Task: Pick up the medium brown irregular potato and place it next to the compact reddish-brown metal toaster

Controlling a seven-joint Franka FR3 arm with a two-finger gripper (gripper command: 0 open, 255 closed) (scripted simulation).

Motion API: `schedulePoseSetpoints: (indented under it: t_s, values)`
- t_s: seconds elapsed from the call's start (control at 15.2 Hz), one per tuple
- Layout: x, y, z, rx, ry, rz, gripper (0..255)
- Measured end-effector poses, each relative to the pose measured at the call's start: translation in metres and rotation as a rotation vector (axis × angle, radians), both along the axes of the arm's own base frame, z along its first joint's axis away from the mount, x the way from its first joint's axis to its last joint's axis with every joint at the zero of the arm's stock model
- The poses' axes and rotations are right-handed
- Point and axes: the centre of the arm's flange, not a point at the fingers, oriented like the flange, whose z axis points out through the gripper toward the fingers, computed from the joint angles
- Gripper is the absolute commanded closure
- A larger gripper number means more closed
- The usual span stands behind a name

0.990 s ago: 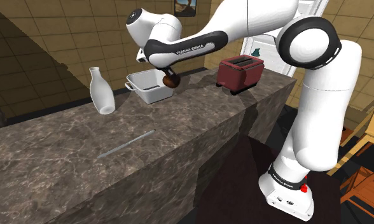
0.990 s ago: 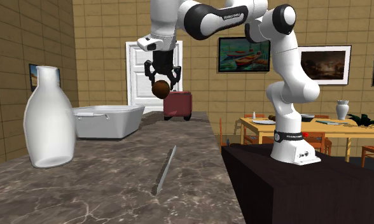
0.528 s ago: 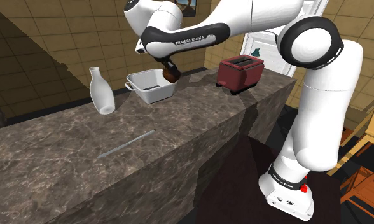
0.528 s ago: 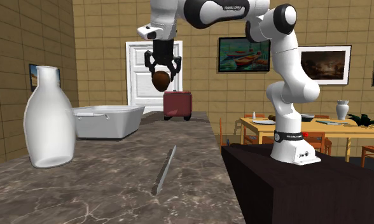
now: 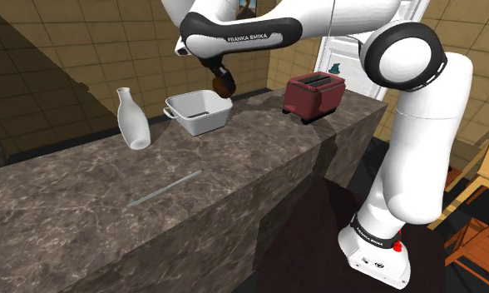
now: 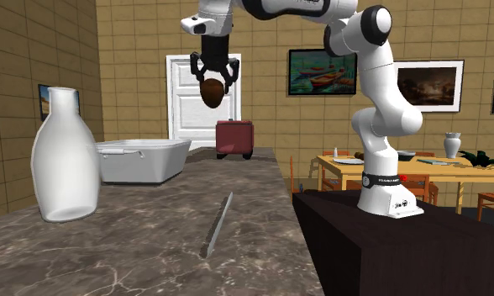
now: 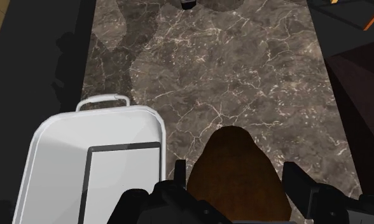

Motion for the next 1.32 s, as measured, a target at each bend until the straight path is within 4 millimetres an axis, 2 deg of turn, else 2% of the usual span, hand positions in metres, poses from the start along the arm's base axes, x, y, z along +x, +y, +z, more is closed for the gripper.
schedulePoseSetpoints:
  t_s: [0.26,0.4,0.92,1.12,1.32]
  values:
    - [-0.001,0.001,0.020,0.000,0.000,0.000,255]
    - [-0.009,-0.012,0.023,0.000,0.001,0.000,255]
    - [-0.060,-0.105,0.024,0.000,0.000,-0.002,255]
    - [-0.075,-0.134,0.025,-0.001,0.000,-0.001,255]
    - [-0.100,-0.173,0.025,-0.001,0.001,-0.002,255]
